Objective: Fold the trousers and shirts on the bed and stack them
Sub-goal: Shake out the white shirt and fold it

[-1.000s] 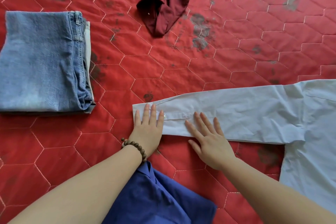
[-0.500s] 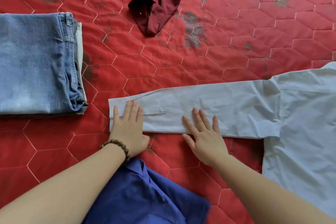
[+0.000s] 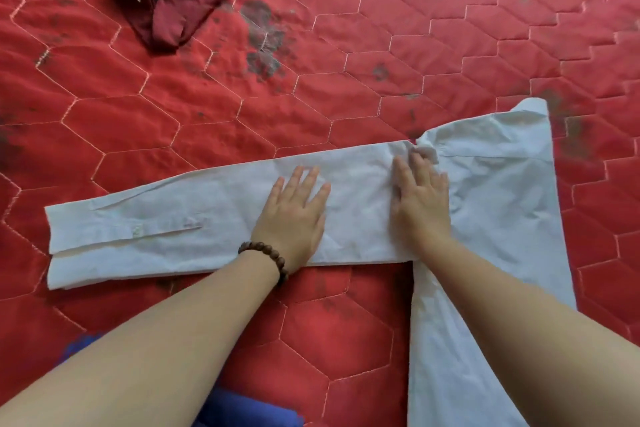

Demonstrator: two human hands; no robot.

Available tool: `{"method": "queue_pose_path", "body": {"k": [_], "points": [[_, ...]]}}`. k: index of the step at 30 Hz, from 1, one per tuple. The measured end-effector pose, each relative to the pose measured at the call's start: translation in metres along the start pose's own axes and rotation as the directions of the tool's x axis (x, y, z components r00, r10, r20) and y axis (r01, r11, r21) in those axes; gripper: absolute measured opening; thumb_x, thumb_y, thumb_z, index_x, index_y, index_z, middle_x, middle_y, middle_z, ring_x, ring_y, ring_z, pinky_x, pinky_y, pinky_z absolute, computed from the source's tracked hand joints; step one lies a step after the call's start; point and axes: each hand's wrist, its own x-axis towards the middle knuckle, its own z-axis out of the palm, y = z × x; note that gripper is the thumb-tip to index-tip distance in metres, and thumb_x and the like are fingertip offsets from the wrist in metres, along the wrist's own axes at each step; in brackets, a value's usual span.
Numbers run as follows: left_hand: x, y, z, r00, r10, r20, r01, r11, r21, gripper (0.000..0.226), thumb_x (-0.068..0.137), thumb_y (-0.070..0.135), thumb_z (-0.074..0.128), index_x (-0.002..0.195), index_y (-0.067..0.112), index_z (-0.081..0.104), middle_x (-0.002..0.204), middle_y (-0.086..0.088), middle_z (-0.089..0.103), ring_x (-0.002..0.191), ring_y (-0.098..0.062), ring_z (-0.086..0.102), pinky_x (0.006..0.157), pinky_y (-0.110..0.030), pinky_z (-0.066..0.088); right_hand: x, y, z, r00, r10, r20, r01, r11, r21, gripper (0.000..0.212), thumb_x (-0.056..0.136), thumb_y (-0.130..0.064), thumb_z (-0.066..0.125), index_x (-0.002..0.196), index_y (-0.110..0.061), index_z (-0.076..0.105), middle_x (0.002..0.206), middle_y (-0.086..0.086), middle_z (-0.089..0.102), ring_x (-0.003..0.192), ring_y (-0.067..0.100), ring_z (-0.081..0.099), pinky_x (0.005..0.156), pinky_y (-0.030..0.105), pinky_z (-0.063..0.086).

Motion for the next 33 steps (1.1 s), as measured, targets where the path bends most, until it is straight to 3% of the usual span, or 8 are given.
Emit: {"method": "queue_pose_path", "body": {"k": [5, 9, 12, 16, 22, 24, 29, 33], "points": [[-0.011, 0.005, 0.015, 0.993, -0.119, 0.020, 0.115, 0.982, 0.147, 0.068, 0.088, 0.054, 0.003, 0.151, 0.029, -0.003, 0.161, -0.001, -0.002, 0.147, -0.027, -0.008, 0.115, -0.055, -0.003, 0.005, 0.017, 0.009, 0.990, -0.050, 0.134, 0.058, 0.997, -0.058, 0.057, 0.096, -0.052, 0.020, 0.149, -0.044, 0.004, 0.160, -0.009, -0.011, 0.145, 0.011, -0.018, 0.111, 0.056, -0.018], [-0.010, -0.001, 0.006, 0.997, -0.077, -0.005, 0.077, 0.995, 0.062, 0.070, 0.086, 0.056, 0.022, 0.147, 0.024, 0.033, 0.155, -0.011, 0.028, 0.144, -0.032, 0.020, 0.114, -0.058, 0.011, 0.005, 0.005, 0.018, 0.990, -0.104, 0.092, 0.112, 0.990, -0.090, 0.062, 0.088, -0.067, 0.013, 0.147, -0.050, 0.002, 0.160, -0.001, -0.013, 0.145, 0.021, -0.022, 0.110, 0.056, -0.019], [-0.009, -0.035, 0.000, 0.974, -0.206, -0.091, 0.207, 0.978, 0.006, 0.068, 0.087, 0.050, 0.023, 0.142, 0.016, 0.044, 0.147, -0.018, 0.039, 0.138, -0.034, 0.033, 0.112, -0.054, 0.013, 0.002, -0.002, 0.025, 0.991, -0.119, 0.057, 0.124, 0.987, -0.098, 0.065, 0.088, -0.066, 0.010, 0.149, -0.045, 0.005, 0.161, 0.002, -0.010, 0.147, 0.020, -0.015, 0.113, 0.057, -0.014], [-0.010, -0.083, -0.013, 0.926, -0.324, -0.192, 0.338, 0.940, 0.044, 0.053, 0.088, 0.044, 0.030, 0.108, 0.004, 0.059, 0.102, -0.020, 0.058, 0.096, -0.036, 0.052, 0.085, -0.050, 0.035, -0.001, -0.002, 0.020, 0.988, -0.142, 0.053, 0.146, 0.987, -0.073, 0.064, 0.088, -0.066, 0.010, 0.149, -0.045, 0.005, 0.161, -0.001, -0.012, 0.146, 0.018, -0.016, 0.112, 0.055, -0.016], [-0.010, -0.097, -0.025, 0.964, -0.182, -0.193, 0.197, 0.978, 0.064, 0.051, 0.088, 0.047, 0.028, 0.062, 0.009, 0.051, 0.064, -0.010, 0.052, 0.066, -0.029, 0.050, 0.072, -0.044, 0.035, 0.027, 0.016, -0.007, 0.971, -0.101, -0.217, 0.149, 0.964, 0.220, 0.048, 0.097, -0.024, 0.036, 0.145, -0.022, 0.039, 0.155, 0.007, 0.028, 0.145, 0.027, 0.022, 0.117, 0.051, 0.011], [-0.008, -0.098, -0.027, 0.963, -0.171, -0.209, 0.175, 0.985, -0.002, 0.048, 0.091, 0.045, 0.028, 0.061, 0.011, 0.045, 0.058, -0.008, 0.050, 0.056, -0.029, 0.048, 0.061, -0.040, 0.038, 0.053, 0.032, -0.017, 0.984, -0.065, -0.167, 0.104, 0.966, 0.238, 0.053, 0.091, -0.002, 0.043, 0.141, -0.019, 0.045, 0.153, 0.008, 0.033, 0.141, 0.029, 0.028, 0.116, 0.047, 0.017], [0.002, -0.102, -0.027, 0.973, -0.138, -0.183, 0.137, 0.990, -0.018, 0.052, 0.086, 0.054, 0.028, 0.054, 0.016, 0.042, 0.049, 0.001, 0.047, 0.044, -0.025, 0.047, 0.045, -0.023, 0.025, 0.104, 0.057, -0.036, 0.975, -0.221, 0.009, 0.221, 0.972, -0.081, 0.035, 0.087, -0.026, 0.063, 0.119, -0.012, 0.059, 0.121, 0.012, 0.054, 0.123, 0.033, 0.042, 0.113, 0.046, 0.019], [0.004, -0.099, -0.026, 0.971, -0.100, -0.217, 0.093, 0.995, -0.041, 0.049, 0.083, 0.053, 0.035, 0.052, 0.016, 0.039, 0.042, 0.000, 0.043, 0.036, -0.026, 0.045, 0.042, -0.020, 0.025, 0.124, 0.064, -0.053, 0.932, -0.331, 0.148, 0.360, 0.889, -0.282, 0.045, 0.082, -0.048, 0.064, 0.095, -0.005, 0.058, 0.102, 0.014, 0.056, 0.101, 0.035, 0.049, 0.090, 0.045, 0.038]]}}
